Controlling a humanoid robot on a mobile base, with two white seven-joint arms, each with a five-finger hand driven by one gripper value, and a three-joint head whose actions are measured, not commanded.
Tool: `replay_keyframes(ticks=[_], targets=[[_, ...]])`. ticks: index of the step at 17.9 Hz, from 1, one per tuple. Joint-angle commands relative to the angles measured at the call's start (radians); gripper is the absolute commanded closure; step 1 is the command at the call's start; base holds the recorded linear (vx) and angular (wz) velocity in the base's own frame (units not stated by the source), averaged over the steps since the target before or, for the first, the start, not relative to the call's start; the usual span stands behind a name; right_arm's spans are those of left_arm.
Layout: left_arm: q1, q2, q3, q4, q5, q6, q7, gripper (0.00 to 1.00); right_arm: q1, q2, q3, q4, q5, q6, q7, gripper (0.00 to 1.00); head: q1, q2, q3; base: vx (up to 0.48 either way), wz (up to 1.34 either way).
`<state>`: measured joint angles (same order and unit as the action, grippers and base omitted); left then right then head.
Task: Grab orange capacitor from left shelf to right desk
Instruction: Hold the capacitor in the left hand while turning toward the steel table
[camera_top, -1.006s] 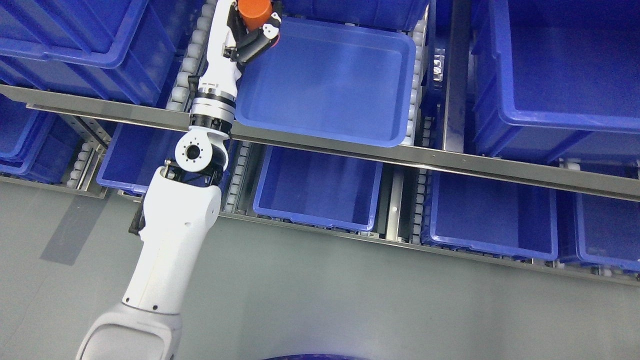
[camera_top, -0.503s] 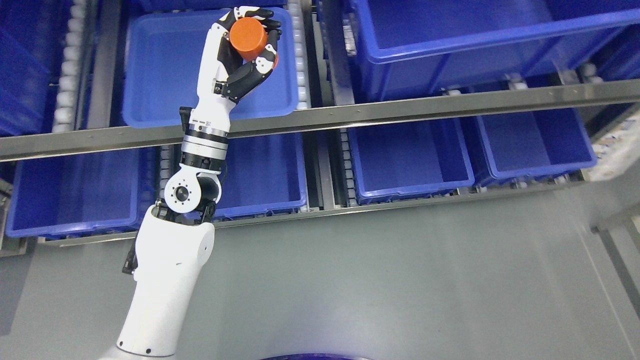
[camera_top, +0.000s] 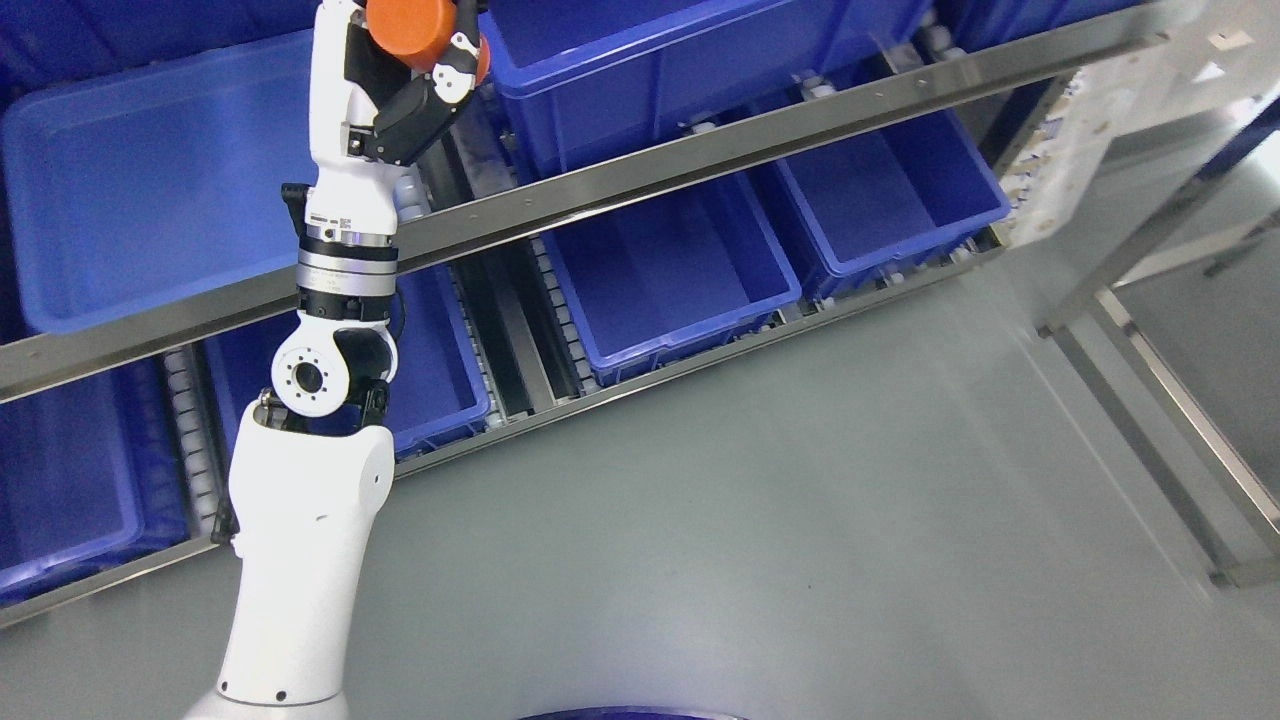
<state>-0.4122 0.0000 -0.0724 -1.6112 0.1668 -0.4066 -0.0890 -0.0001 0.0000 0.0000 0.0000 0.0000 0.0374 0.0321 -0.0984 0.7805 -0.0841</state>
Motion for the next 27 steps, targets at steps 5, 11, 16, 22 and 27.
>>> replay_keyframes(ticks=[5,11,16,22,27], targets=[[0.029,0.017,0.025,-0.041,0.0,-0.139,-0.061,0.96,0.014,-0.017,-0.011,-0.034,0.0,-0.001,0.0,0.0,0.0,0.0,0.0,-0.014,-0.7],[0.071,0.017,-0.033,-0.041,0.032,-0.178,-0.061,0.95,0.014,-0.017,-0.011,-0.034,0.0,-0.001,0.0,0.0,0.0,0.0,0.0,0.034,-0.91],[0.128,0.017,-0.093,-0.041,0.063,-0.19,-0.058,0.95,0.014,-0.017,-0.011,-0.034,0.0,-0.001,0.0,0.0,0.0,0.0,0.0,0.144,-0.75],[0.125,0.017,-0.141,-0.041,0.082,-0.189,-0.026,0.95,0.014,-0.017,-0.011,-0.034,0.0,-0.001,0.0,0.0,0.0,0.0,0.0,0.254,-0.56],[0.124,0.017,-0.208,-0.041,0.099,-0.189,-0.026,0.95,0.014,-0.017,-0.011,-0.034,0.0,-0.001,0.0,0.0,0.0,0.0,0.0,0.353,-0.35]])
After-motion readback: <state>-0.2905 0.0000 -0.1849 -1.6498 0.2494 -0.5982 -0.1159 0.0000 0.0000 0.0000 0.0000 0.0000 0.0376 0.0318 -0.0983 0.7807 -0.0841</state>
